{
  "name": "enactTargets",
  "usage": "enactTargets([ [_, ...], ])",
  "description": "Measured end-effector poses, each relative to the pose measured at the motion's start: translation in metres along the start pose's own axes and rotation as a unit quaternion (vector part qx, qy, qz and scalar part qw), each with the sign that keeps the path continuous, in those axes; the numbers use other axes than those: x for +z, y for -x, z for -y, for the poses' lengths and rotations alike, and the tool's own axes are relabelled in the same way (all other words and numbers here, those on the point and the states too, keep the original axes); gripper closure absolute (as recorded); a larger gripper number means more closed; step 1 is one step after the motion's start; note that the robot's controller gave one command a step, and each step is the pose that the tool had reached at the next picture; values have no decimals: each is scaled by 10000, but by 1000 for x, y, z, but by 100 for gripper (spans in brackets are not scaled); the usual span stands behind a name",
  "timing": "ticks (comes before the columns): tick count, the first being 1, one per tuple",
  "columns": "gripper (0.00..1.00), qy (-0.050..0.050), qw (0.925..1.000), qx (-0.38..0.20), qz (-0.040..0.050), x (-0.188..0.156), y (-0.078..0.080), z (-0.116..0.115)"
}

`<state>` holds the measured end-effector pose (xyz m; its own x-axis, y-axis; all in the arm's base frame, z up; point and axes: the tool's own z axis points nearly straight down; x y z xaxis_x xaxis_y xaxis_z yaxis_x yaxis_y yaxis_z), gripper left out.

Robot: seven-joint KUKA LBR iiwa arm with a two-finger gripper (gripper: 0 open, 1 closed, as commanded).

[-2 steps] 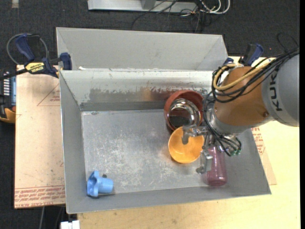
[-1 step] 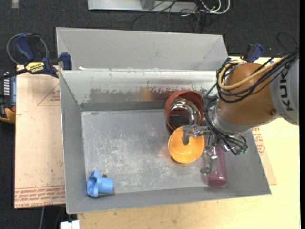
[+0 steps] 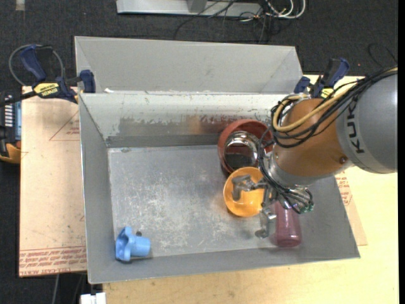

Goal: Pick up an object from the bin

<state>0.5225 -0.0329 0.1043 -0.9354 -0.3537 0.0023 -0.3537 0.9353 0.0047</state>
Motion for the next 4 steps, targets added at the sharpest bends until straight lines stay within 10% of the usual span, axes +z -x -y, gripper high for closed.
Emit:
enactTargets([
  [1, 0, -46, 9975, -698, 83, 34, 8, 5],
  [2, 100, -5, 9977, -675, 23, 34, 14, -11],
  [4, 100, -6, 9977, -677, 30, 28, 15, -12],
])
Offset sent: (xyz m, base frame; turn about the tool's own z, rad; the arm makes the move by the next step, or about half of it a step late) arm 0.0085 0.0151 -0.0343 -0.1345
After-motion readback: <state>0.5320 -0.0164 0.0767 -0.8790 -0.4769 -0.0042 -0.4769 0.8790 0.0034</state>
